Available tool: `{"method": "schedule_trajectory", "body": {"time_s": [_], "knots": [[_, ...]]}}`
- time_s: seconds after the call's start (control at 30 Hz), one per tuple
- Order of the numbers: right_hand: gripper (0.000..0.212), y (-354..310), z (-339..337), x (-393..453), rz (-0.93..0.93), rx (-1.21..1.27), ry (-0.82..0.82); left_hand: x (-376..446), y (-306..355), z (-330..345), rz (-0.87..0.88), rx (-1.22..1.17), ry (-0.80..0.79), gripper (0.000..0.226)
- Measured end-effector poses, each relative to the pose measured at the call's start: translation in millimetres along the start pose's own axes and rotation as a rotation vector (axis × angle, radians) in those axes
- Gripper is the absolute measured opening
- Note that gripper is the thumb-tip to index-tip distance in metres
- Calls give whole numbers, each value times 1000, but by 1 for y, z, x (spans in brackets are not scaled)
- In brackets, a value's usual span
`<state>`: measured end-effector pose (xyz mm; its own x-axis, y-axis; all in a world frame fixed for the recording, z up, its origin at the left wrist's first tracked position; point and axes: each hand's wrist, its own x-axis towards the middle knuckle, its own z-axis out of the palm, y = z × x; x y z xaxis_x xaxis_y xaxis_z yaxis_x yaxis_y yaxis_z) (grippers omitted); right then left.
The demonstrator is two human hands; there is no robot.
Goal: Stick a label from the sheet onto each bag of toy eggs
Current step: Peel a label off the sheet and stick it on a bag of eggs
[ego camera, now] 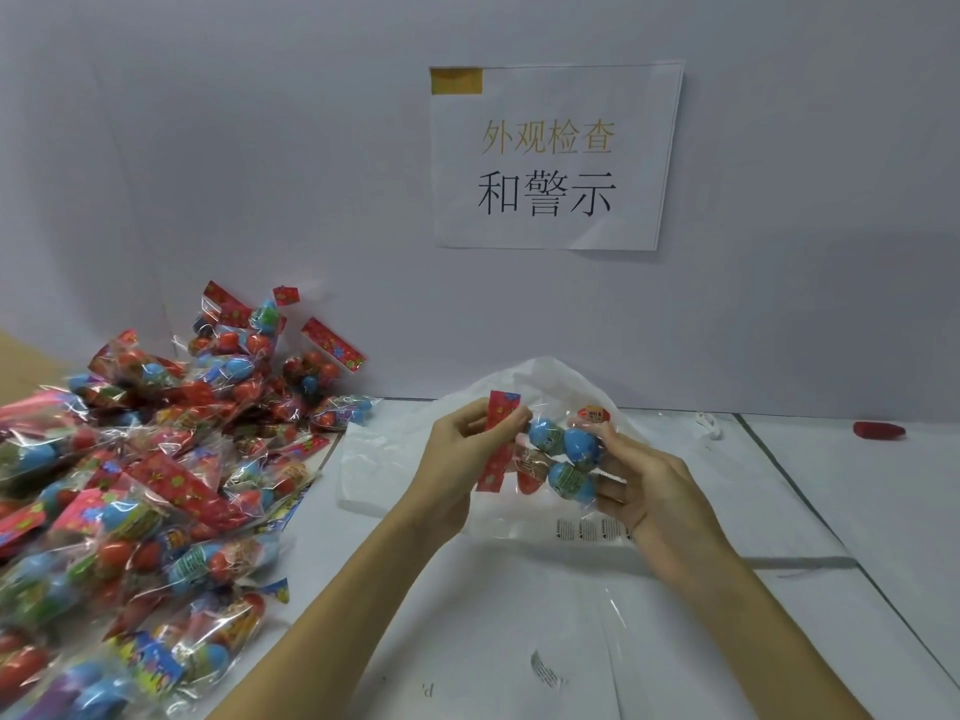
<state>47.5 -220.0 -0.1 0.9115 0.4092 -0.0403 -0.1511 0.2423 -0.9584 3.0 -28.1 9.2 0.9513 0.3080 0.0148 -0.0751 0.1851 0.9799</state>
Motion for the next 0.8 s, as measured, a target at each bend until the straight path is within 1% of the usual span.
{"method": "schedule_trajectory", "body": {"time_s": [0.07,0.17,0.23,0.27,0.3,0.37,0.4,0.47,0.5,0.57,0.7,0.8], "knots": [[33,1,0,1,8,51,1,-1,-3,4,5,-32,30,23],[40,-1,1,-1,21,62,-90,-1,-6,6,23,-59,93,16],[44,-3,1,-2,4,37,-64,2,-6,5,10,25,142,15],[45,-4,2,-2,-16,0,-26,3,-4,4,0,57,141,19],[44,-3,2,-3,-44,-74,20,4,-2,1,-9,87,113,28],[40,-1,2,-4,-115,-283,85,5,3,-3,-38,178,-8,50],[37,1,2,-4,-150,-360,89,5,3,-6,-59,211,-75,54],[38,4,2,-4,-178,-411,60,3,-1,-8,-82,217,-167,47],[40,5,3,-5,-176,-424,41,2,-2,-7,-80,202,-166,45],[44,5,3,-6,-144,-431,8,2,-4,-6,-45,183,-102,41],[57,4,3,-5,-4,-391,-23,3,-6,1,84,218,16,32],[52,4,3,-3,66,-317,-136,3,-9,3,148,166,170,28]]}}
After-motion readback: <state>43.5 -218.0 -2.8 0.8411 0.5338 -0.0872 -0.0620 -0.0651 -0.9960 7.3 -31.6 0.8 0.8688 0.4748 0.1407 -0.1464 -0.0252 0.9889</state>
